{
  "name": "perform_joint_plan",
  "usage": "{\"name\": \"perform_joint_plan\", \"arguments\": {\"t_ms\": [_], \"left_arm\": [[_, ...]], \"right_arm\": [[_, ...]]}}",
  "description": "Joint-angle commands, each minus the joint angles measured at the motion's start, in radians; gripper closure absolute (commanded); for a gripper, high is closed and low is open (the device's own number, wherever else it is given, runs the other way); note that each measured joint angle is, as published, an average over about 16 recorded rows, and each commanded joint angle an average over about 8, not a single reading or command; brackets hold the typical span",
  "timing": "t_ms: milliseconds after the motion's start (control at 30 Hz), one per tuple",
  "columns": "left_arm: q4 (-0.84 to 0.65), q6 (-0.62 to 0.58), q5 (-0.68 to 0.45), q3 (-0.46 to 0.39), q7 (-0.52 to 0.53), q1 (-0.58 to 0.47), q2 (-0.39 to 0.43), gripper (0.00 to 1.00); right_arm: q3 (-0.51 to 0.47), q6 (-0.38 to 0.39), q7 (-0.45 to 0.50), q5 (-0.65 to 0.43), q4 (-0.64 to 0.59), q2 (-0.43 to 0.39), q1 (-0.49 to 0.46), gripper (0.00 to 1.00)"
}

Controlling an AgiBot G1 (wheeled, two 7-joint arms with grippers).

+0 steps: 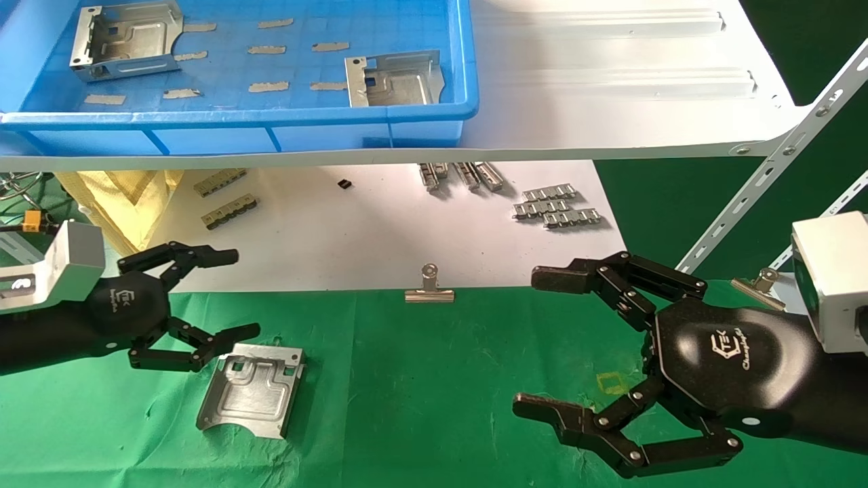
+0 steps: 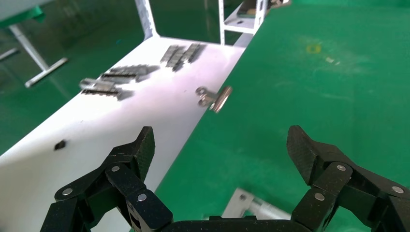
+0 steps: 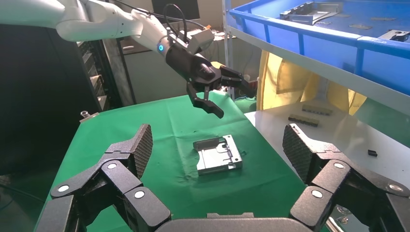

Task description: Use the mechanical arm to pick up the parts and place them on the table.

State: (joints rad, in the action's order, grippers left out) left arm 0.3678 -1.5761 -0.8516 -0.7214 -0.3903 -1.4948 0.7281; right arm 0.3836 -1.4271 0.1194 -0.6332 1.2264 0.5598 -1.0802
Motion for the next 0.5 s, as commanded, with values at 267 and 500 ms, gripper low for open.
{"name": "perform_joint_plan", "arguments": {"t_ms": [267, 500], "left_arm": [[0.171, 0.015, 0.023, 0.083, 0.108, 0.079, -0.022, 0.0], [0.304, 0.027, 0.04, 0.146, 0.191, 0.139, -0.039, 0.0]], "right_arm": [[0.0, 0.0, 0.0, 0.0, 0.0, 0.0, 0.0, 0.0], [0.0, 0.0, 0.0, 0.0, 0.0, 0.0, 0.0, 0.0]]}}
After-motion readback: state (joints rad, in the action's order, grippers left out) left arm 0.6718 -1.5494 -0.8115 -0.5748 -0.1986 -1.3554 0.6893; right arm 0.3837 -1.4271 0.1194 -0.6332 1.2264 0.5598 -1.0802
